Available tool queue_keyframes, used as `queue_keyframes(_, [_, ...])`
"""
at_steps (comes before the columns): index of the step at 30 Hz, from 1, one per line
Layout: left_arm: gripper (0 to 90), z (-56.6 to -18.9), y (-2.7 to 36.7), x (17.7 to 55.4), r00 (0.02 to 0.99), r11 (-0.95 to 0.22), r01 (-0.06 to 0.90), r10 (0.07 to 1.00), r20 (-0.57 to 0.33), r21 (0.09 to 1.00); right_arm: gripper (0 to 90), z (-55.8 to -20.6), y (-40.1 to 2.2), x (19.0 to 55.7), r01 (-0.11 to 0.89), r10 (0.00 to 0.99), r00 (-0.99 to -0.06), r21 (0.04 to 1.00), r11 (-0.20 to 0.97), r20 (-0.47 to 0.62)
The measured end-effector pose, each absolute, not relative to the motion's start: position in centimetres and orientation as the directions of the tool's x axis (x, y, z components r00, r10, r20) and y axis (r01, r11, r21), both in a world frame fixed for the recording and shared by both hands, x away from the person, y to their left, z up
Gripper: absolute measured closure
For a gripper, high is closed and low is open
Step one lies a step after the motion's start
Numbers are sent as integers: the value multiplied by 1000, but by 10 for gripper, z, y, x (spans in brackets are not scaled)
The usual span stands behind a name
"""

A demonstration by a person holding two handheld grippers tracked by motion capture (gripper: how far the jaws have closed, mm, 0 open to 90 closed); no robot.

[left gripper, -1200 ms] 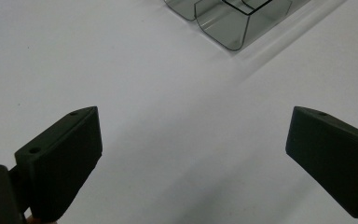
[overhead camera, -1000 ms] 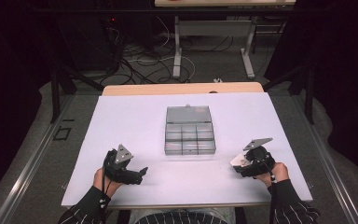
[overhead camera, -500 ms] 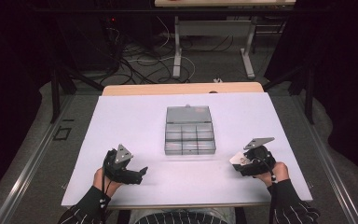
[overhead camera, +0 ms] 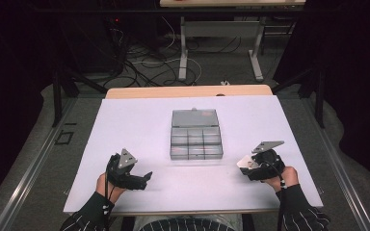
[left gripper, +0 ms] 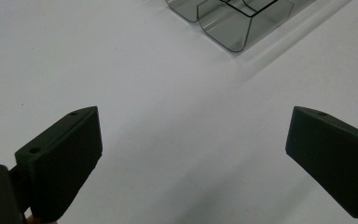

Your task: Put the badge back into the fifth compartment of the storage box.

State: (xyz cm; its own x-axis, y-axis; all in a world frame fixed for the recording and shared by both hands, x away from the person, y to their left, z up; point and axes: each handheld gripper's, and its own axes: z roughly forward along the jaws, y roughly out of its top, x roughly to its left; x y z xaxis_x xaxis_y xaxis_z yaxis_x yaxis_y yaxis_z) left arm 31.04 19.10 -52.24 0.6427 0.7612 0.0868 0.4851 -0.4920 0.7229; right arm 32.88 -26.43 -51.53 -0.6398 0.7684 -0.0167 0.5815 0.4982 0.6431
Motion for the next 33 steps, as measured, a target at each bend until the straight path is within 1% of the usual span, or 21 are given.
queue_keyframes(10, [33,-522,191,311,644,-495,479,760,94,725,330,-512,-261,331,562,761,-648,661,498,-23])
queue_keyframes(11, [33,-522,191,311,644,-494,478,759,94,726,330,-511,-260,329,577,769,-639,652,492,-13])
queue_keyframes(12, [33,-522,191,311,644,-495,478,759,94,726,330,-511,-261,330,561,764,-645,661,497,-27])
queue_keyframes(16, [33,-522,191,311,641,-492,480,762,93,726,330,-510,-259,331,556,762,-647,666,497,-28])
queue_keyframes(17, [33,-522,191,311,641,-492,480,762,93,726,330,-509,-259,331,569,766,-643,655,496,-22])
queue_keyframes(19, [33,-522,191,311,640,-491,480,763,92,727,330,-510,-258,332,552,760,-649,673,493,-24])
queue_keyframes(23, [33,-522,192,311,642,-492,477,761,94,728,330,-507,-257,332,553,756,-653,662,506,-31])
queue_keyframes(25, [33,-522,191,311,640,-493,478,762,95,727,330,-507,-256,333,540,756,-653,677,500,-38])
queue_keyframes(33, [33,-521,191,310,636,-487,478,766,95,731,330,-504,-253,335,533,756,-653,683,500,-44])
